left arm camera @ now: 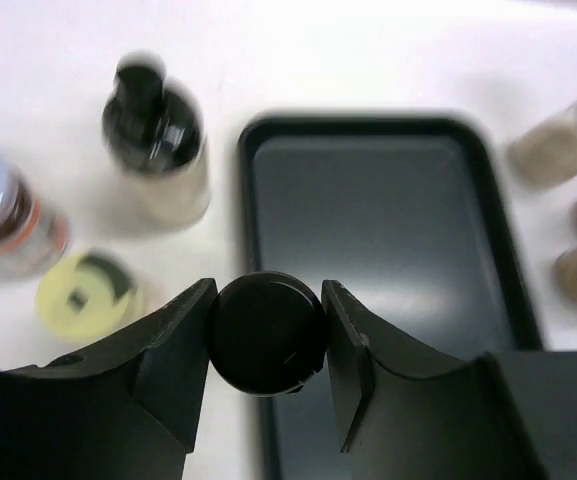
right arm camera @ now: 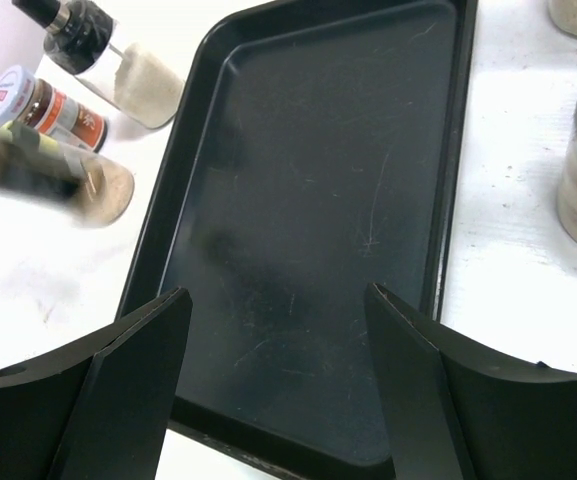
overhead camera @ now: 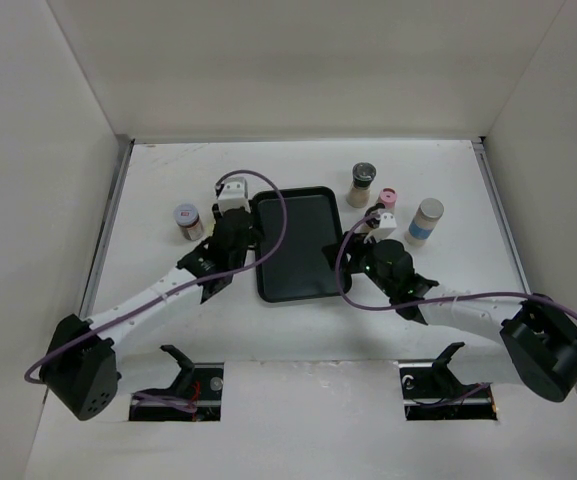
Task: Organize the condiment bottles
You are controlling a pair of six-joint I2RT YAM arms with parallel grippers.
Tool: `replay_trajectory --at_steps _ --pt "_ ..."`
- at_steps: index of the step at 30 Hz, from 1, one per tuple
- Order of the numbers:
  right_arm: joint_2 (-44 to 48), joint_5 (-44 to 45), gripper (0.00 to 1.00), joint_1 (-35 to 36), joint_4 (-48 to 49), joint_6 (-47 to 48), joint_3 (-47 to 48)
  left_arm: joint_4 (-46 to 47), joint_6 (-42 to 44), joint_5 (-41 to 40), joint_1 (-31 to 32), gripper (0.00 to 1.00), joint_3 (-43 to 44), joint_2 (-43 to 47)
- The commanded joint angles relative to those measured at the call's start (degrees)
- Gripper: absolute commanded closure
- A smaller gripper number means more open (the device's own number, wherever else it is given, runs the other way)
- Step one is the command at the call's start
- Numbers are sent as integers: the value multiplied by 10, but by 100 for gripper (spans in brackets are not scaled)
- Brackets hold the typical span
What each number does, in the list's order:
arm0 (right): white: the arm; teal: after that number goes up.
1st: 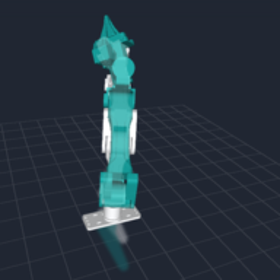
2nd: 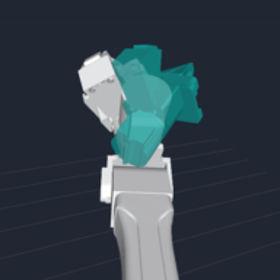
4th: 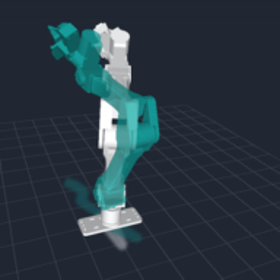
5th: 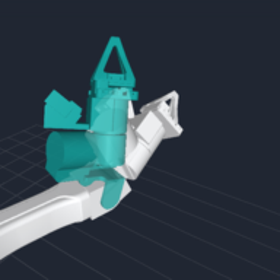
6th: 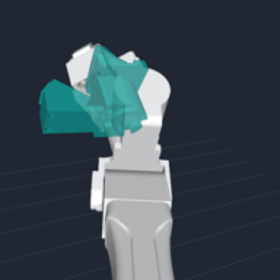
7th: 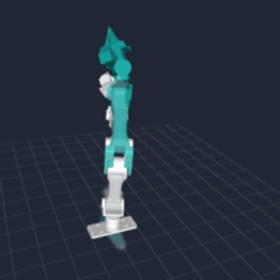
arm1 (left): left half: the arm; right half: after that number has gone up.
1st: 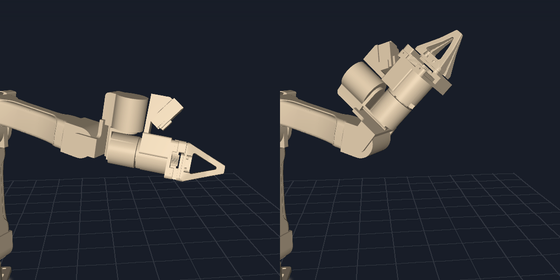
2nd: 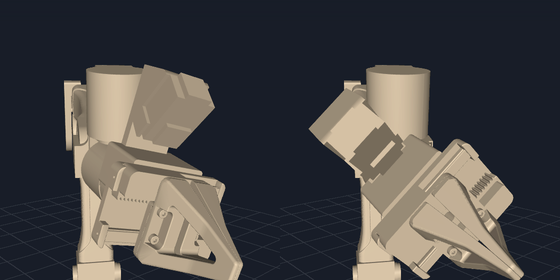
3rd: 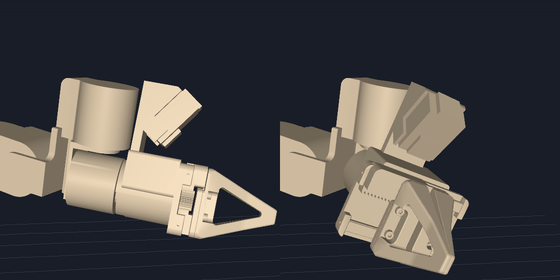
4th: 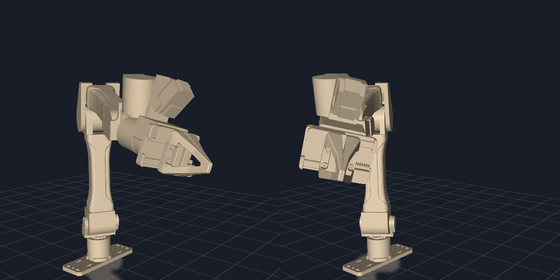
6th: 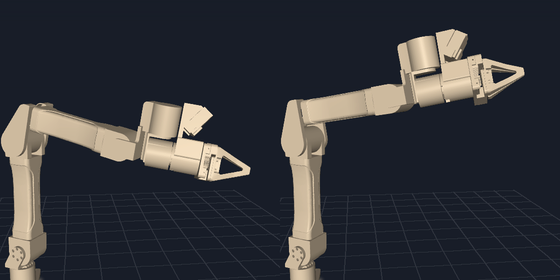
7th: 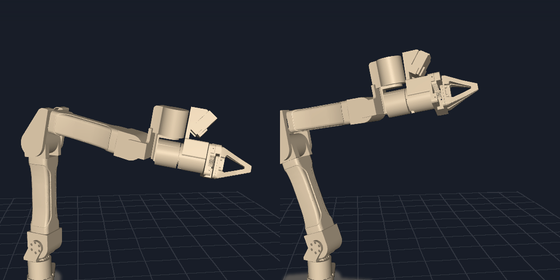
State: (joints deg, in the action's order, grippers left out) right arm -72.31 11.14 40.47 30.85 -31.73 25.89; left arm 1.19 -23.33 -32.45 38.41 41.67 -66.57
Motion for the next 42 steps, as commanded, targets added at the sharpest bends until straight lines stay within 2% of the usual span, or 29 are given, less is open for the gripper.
replay_trajectory --at_steps 1,8,19,24,27,31,34,37,42 --pt "13 -2 24 -5 30 -7 14 92 25 12 -8 72 62 -53" --pt "28 0 24 -11 28 -7 8 153 36 63 -50 73 182 -236" --pt "18 -9 24 -11 27 -8 13 176 41 83 -80 72 252 -356" --pt "16 -10 24 -11 27 -9 13 176 41 84 -87 67 255 -389" --pt "20 -8 23 -11 27 -8 11 175 39 85 -88 55 255 -400" --pt "18 -10 23 -11 27 -8 12 175 40 83 -85 35 247 -389" --pt "18 -9 23 -11 29 -10 11 171 43 79 -76 24 237 -350" --pt "17 -10 22 -11 26 -9 13 169 46 76 -65 18 207 -282" --pt "20 -10 22 -14 26 -11 10 145 37 47 -62 18 113 -135"
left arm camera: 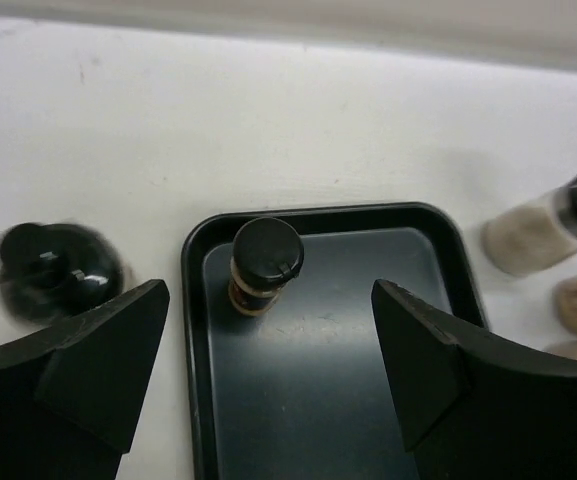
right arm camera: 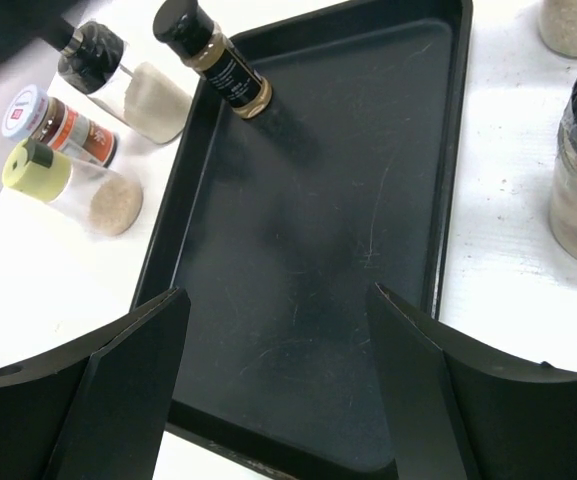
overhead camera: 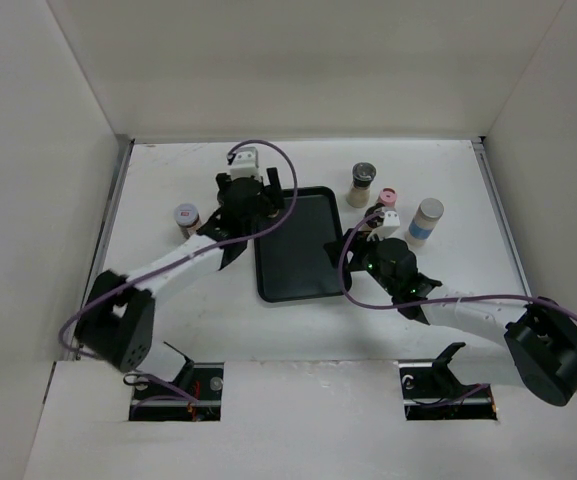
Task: Organize the condiment bottles
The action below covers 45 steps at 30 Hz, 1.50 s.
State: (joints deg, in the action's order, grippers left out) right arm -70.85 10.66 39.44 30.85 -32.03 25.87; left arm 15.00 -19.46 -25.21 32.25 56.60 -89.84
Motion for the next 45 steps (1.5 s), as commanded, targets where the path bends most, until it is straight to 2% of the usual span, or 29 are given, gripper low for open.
replay_trajectory --at_steps 1,6,11,14,17,24,26,29,31,34,37,41,45 --pt "7 -5 22 -4 26 -8 10 -7 -5 -35 -1 18 -59 128" --pt "-4 -7 27 -2 29 -9 13 -131 -40 -79 -30 18 -126 231" --pt "-19 -12 46 0 32 -3 21 -163 -60 -76 -68 18 -163 239" --pt "-22 -17 43 2 27 -2 25 -146 -62 -66 -73 20 -163 210" --pt "-18 -15 31 2 32 -3 21 -125 -61 -65 -76 20 -153 171" --pt "-17 -19 28 2 32 -7 17 -103 -62 -75 -83 31 -144 123" --pt "-22 -20 28 1 25 -8 22 -97 -62 -81 -81 39 -150 121" --pt "-17 -15 28 0 26 -7 19 -96 -63 -105 -75 60 -156 138" --pt "-22 -20 28 -3 28 -10 19 -107 -55 -120 -65 66 -152 171" --pt "-23 -18 28 1 25 -7 23 -123 -44 -136 -37 68 -134 215" --pt "-27 -19 28 1 29 -10 22 -130 -38 -127 -9 68 -98 216" --pt "-19 -15 27 1 25 -7 22 -103 -38 -104 34 68 -55 159" --pt "-12 -19 27 -2 24 -11 18 -69 -42 -77 46 68 -16 83"
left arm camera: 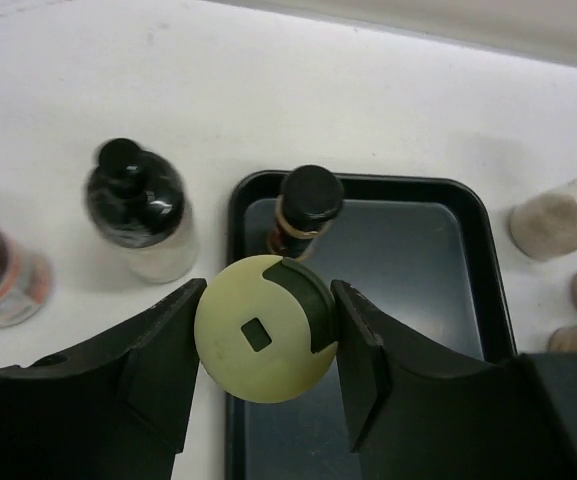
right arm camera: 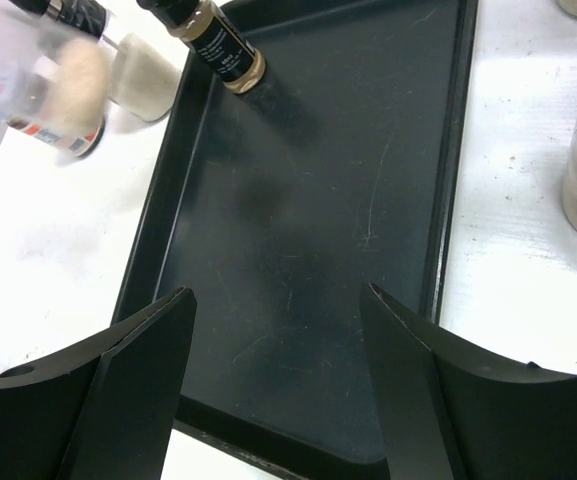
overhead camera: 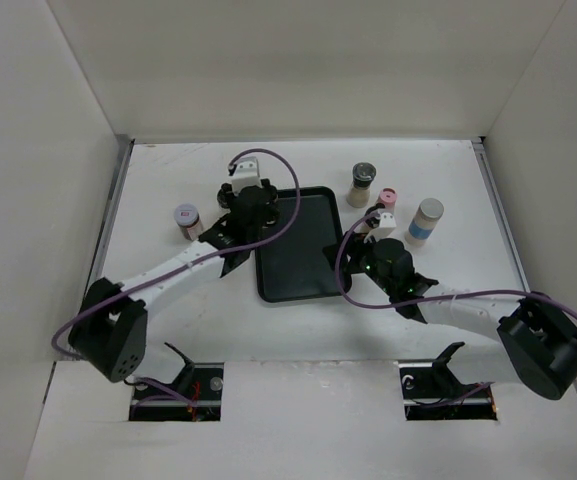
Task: Organize the condiment bottles
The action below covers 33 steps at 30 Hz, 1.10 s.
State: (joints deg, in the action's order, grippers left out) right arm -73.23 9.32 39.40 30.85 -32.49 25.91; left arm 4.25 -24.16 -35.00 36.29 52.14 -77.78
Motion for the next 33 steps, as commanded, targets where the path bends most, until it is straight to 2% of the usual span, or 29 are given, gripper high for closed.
replay_trajectory --at_steps 1,11,13,17,19,25,30,33 --pt "17 -2 27 -1 23 -4 18 49 6 24 8 68 36 -56" --pt "26 -2 26 -3 28 -6 11 81 3 29 9 65 64 -175" --pt "22 -5 26 -3 24 -6 14 85 2 29 8 55 59 -185" --pt "21 -4 23 -4 29 -6 12 86 2 30 11 25 46 -168" --pt "18 -5 22 -3 26 -6 15 84 3 27 12 19 33 -137" --pt "12 -5 20 -3 25 -6 17 67 4 17 -15 19 -17 -20" --pt "2 -6 20 -2 27 -7 19 59 5 11 -80 18 -14 -15" --pt "4 -4 16 -1 24 -1 23 55 9 27 -111 17 10 -50"
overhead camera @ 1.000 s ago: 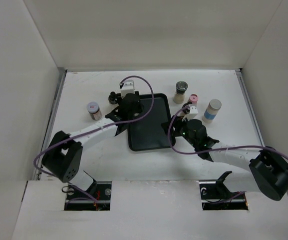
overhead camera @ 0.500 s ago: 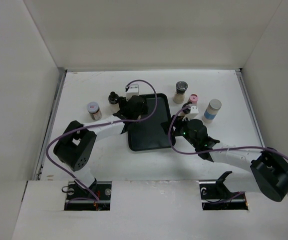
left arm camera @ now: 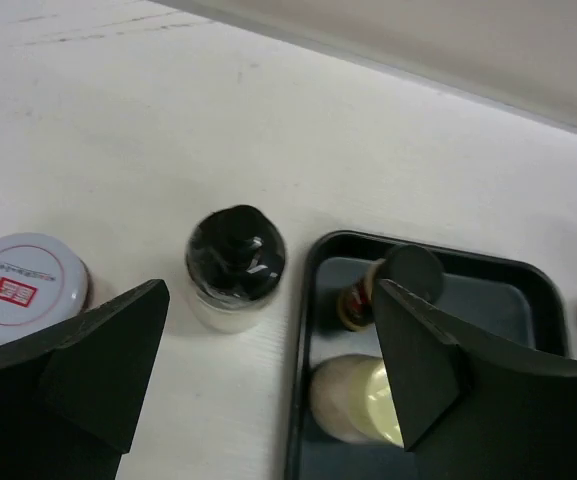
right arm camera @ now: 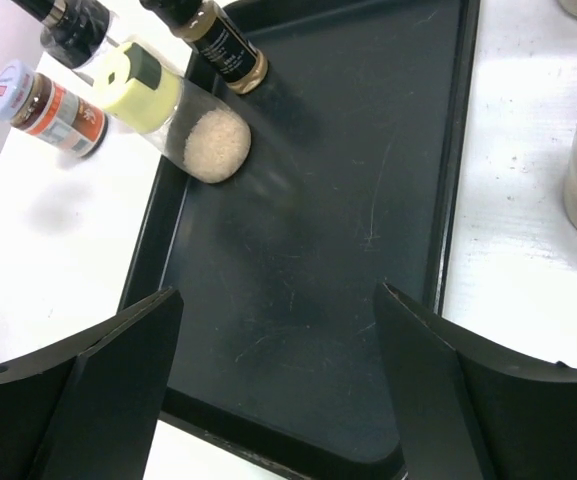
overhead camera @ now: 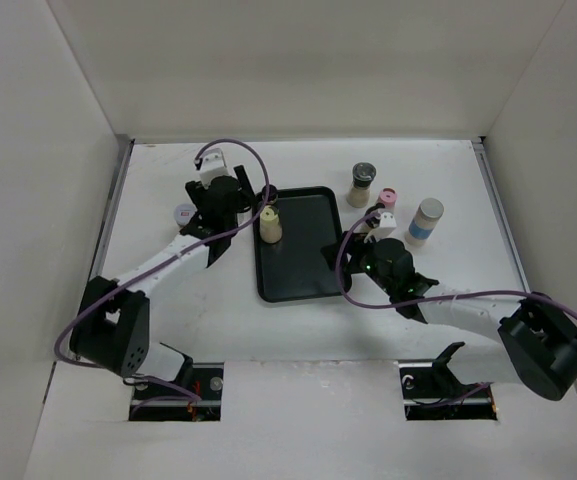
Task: Organize the condiment bottles
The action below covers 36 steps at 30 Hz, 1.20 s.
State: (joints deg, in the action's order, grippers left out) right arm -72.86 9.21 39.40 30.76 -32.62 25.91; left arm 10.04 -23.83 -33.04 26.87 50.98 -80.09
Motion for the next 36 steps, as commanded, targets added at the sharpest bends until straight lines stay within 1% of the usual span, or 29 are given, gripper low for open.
replay_trajectory --at_steps 1,3,6,11,13,15,16,17,18,20,23,25,29,32,34,36 --pt "1 -2 15 -1 28 1 21 -5 7 15 -27 17 33 -44" --pt "-2 -6 12 -1 26 -2 21 -7 13 36 -41 17 53 -77" --pt "2 -6 9 -1 25 1 23 5 15 39 -55 17 63 -109" --pt "-12 -13 9 0 28 -1 27 16 19 51 -68 19 94 -156" --pt "-11 -14 10 2 30 1 27 20 21 52 -68 25 104 -170" --pt "-11 -14 11 2 31 -2 26 17 24 52 -65 40 110 -175" --pt "-10 -15 11 2 31 -3 25 20 26 46 -62 49 105 -169" --pt "-8 -15 11 2 31 -3 25 23 26 41 -59 56 98 -158" --pt "-4 -15 11 2 31 -2 24 26 26 37 -55 60 89 -146" --pt "1 -12 11 2 32 -1 21 25 26 26 -44 65 73 -110" --pt "-5 -18 12 2 36 -5 21 23 30 11 -16 67 34 -33" --pt "-3 -18 12 2 37 -3 22 18 35 -14 5 67 5 17" --pt "-6 -20 12 2 37 -7 21 -30 34 -47 44 68 -35 92" --pt "2 -14 12 2 36 -2 20 -77 29 -69 72 68 -52 114" --pt "3 -15 12 2 40 -6 16 -104 14 -69 95 68 -59 122" --pt "3 -17 12 2 38 -7 17 -103 -4 -63 126 68 -69 123"
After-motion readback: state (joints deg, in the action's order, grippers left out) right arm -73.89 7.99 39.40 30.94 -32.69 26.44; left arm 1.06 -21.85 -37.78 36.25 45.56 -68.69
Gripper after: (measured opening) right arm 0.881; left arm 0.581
